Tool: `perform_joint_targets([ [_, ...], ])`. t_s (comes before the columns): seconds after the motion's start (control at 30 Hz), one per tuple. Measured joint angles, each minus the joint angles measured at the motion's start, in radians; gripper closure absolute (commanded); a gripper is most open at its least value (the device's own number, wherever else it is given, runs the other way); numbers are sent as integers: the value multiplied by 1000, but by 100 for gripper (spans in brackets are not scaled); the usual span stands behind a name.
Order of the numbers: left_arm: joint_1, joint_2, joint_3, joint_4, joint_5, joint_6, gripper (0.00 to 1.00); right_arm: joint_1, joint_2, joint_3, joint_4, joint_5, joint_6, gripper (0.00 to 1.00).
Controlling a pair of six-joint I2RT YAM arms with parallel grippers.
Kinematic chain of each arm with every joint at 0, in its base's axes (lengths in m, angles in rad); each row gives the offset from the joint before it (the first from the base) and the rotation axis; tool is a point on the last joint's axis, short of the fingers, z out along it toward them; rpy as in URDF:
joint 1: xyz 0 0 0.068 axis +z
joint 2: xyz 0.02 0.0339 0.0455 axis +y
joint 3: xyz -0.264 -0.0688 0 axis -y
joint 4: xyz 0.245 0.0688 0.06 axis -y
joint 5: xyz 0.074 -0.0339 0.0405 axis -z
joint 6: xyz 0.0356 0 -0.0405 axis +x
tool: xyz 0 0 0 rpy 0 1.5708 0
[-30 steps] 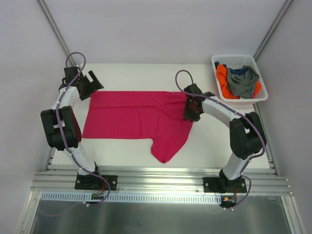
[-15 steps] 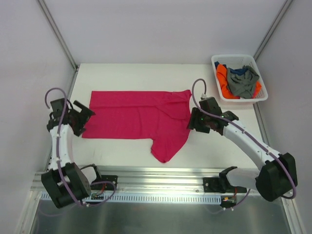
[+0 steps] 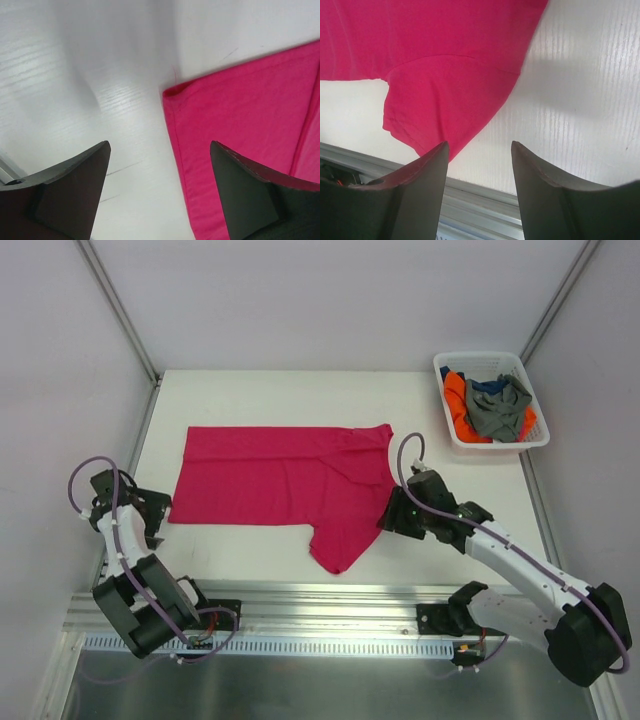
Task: Fold and stack the t-shirts
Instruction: Fold the tshirt
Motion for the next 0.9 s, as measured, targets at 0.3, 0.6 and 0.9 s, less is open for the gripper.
perform_joint_targets([
  [0.3,0,130,3,124,-21,6,30,25,23,-13,83,46,63,43],
  [0.6,0,138,-10,222,-22,20,37,30,87,12,89,47,69,43],
  [0.9,-2,141,-59,263,-4,11,40,30,92,43,66,53,60,43],
])
